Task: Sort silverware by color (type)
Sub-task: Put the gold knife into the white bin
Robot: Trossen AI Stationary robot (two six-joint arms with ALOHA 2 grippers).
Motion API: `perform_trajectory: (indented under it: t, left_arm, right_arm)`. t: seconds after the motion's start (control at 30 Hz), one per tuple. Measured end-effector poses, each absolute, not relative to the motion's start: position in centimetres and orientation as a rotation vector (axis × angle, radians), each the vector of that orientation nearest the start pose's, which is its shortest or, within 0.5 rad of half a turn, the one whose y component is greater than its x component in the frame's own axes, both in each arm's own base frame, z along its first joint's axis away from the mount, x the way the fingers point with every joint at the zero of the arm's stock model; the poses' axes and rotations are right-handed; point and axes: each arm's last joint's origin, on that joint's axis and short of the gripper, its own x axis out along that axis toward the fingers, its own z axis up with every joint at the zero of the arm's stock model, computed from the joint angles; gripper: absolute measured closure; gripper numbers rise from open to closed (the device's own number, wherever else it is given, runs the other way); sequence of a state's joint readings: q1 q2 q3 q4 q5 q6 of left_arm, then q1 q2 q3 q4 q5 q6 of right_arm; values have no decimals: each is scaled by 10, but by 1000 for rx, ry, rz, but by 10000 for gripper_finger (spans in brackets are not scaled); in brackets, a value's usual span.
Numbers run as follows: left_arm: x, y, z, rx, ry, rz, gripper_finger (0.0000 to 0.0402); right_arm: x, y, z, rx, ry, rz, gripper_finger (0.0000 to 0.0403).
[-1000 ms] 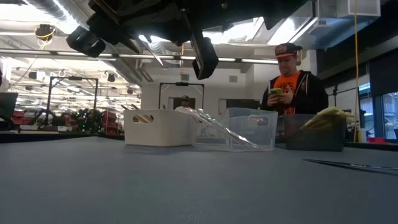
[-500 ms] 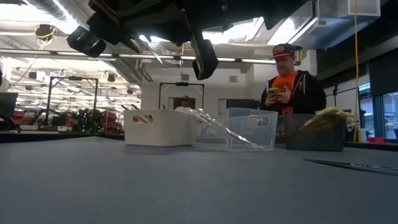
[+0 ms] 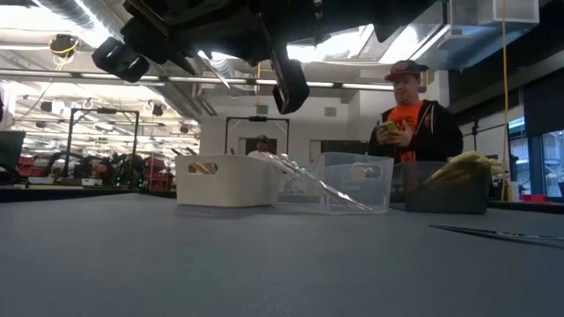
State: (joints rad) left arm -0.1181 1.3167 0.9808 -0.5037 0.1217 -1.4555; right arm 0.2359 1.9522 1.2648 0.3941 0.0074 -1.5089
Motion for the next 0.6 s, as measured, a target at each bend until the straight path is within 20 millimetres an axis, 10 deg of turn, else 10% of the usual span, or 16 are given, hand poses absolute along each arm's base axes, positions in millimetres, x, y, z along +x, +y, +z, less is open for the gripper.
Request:
perform_trajectory:
  t: [0.6]
  left_arm:
    - [267, -35, 263, -1357, 847, 426, 302]
  right_arm:
    - [426, 102, 212, -1526, 63, 403, 398]
